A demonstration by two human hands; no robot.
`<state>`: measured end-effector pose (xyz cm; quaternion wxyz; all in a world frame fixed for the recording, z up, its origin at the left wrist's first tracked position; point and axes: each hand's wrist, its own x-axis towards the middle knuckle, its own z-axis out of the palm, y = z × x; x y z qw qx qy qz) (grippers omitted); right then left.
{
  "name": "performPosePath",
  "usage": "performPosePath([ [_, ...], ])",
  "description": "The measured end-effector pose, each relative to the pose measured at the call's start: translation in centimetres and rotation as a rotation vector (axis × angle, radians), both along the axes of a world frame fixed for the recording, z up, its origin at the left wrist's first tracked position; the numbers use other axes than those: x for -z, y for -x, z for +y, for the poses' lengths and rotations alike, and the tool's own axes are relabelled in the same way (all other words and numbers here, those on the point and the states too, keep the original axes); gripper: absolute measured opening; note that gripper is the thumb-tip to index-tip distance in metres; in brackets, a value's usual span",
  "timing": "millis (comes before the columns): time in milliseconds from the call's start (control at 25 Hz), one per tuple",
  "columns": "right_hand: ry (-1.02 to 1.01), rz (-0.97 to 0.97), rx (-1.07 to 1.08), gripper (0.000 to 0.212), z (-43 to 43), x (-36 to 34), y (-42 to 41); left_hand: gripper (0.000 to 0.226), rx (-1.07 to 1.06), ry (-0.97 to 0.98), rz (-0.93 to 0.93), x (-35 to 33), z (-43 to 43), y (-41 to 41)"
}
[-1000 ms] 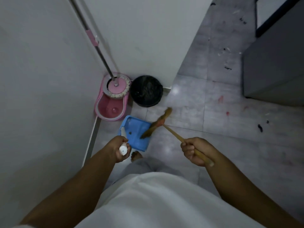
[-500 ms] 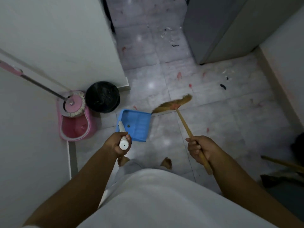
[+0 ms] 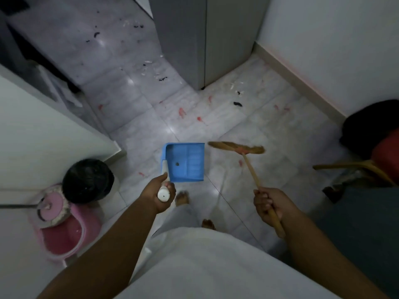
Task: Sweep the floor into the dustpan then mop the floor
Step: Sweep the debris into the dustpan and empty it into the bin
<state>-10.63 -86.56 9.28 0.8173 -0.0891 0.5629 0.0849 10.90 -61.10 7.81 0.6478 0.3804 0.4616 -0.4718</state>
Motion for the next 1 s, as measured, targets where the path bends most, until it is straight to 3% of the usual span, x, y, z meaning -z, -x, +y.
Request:
performPosePath([
  [280, 0.013, 0.094, 0.184, 0.026, -8.4, 0.8, -0.4, 0.017, 0.207, 0.039, 0.014, 0.9, -13.0, -5.2],
  [640, 0.019, 0.077, 0.392, 0.028, -21.9, -0.1, -7.8, 0.019, 0.380, 0.024, 0.094, 0.9, -29.6, -15.7],
  [1000, -0.016, 0.057, 0.263, 0.026, -34.9, 0.9, -16.4, 0.021, 0.333, 0.003, 0.160, 1.6, -41.0, -19.5],
])
